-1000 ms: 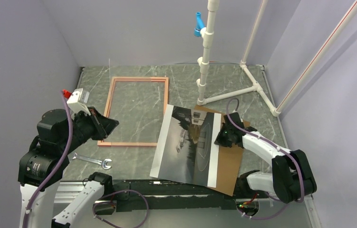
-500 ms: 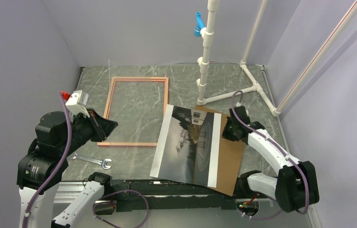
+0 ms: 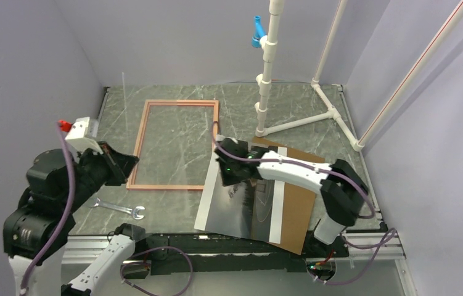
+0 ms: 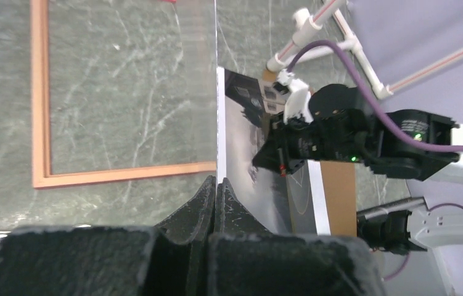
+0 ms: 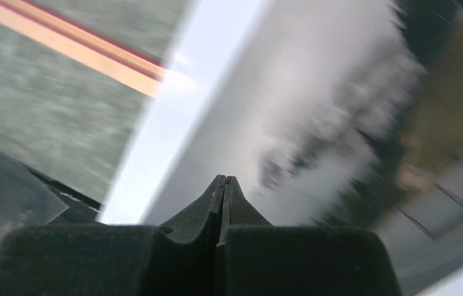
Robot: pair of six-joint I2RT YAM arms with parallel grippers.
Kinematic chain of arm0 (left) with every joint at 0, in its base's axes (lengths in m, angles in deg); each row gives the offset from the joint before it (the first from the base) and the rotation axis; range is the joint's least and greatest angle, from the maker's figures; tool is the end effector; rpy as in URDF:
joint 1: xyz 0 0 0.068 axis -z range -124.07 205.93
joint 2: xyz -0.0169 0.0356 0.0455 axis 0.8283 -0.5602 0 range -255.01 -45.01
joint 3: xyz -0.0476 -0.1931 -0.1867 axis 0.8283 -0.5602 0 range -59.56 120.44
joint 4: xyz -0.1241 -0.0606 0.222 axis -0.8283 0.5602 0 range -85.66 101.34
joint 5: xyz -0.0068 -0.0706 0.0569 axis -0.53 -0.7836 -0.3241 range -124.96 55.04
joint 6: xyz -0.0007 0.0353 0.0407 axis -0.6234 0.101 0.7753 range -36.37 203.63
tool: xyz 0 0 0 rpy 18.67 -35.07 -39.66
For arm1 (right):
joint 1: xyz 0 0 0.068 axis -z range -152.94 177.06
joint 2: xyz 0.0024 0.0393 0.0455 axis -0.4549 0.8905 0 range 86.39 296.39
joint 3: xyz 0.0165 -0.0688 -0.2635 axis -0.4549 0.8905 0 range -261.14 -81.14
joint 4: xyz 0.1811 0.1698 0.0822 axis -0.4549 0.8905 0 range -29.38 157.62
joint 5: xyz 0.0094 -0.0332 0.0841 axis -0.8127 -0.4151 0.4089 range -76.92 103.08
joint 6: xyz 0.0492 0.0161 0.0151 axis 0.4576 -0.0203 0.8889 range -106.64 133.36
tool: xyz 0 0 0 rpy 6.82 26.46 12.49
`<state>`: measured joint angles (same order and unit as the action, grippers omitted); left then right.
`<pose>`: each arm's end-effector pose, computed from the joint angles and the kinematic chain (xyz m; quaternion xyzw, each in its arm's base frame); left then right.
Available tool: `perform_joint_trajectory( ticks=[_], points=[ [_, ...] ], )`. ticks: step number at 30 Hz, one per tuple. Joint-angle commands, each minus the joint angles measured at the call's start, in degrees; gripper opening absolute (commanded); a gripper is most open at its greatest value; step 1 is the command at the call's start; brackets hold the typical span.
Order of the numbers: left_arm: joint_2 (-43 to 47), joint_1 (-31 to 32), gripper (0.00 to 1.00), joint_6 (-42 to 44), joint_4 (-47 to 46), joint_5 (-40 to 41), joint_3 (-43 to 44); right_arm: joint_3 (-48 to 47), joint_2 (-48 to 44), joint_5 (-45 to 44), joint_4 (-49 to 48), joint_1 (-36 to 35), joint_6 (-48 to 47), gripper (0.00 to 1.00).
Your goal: Put the photo into the frame
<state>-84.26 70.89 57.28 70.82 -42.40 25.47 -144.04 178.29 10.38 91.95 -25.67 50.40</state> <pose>0.0429 -0.0161 0.4593 -0.0448 0.8205 -0.2501 0.5120 0.1989 0.2588 0.2159 -0.1260 0.9582 0.1645 0.1974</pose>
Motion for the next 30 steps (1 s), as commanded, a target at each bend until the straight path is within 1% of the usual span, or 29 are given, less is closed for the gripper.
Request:
perform_joint_trajectory(
  ticks=[1,3,7,10,13,16,18,21,26,30],
  points=[
    [0.0,-0.1,0.00,1.9,2.9,7.0,6.7,-11.6,7.5,2.4,-3.7,-4.2,0.5,0.00],
    [0.5,-0.1,0.00,1.8,3.7,8.1,7.9,-15.4,11.1,2.4,-3.5,-4.9,0.2,0.00],
    [1.3,-0.2,0.00,1.7,5.3,11.0,9.0,-21.3,17.5,6.2,-3.7,-5.2,0.1,0.00],
    [1.6,-0.1,0.00,1.7,7.1,13.5,9.7,-25.9,20.9,7.5,-2.4,-7.0,-0.7,0.00],
    [2.0,-0.2,0.00,1.7,8.4,16.2,10.2,-28.1,23.6,8.9,-1.7,-9.6,-0.5,0.00],
    [2.3,-0.2,0.00,2.0,8.1,16.9,9.2,-29.3,25.9,9.5,-1.4,-11.8,0.3,0.00],
    [2.3,-0.2,0.00,1.8,8.2,16.6,8.6,-30.3,27.4,8.1,0.7,-13.4,0.2,0.00],
    [2.7,-0.2,0.00,1.6,7.1,15.6,7.2,-31.1,28.5,3.7,5.0,-14.4,1.2,0.00],
    [2.9,-0.2,0.00,1.5,6.5,15.0,6.1,-30.2,28.0,-6.1,12.1,-14.4,3.2,0.00],
    [3.6,-0.2,0.00,1.3,5.4,13.5,3.8,-28.1,27.5,-10.8,16.4,-13.6,4.0,0.00]
  ],
)
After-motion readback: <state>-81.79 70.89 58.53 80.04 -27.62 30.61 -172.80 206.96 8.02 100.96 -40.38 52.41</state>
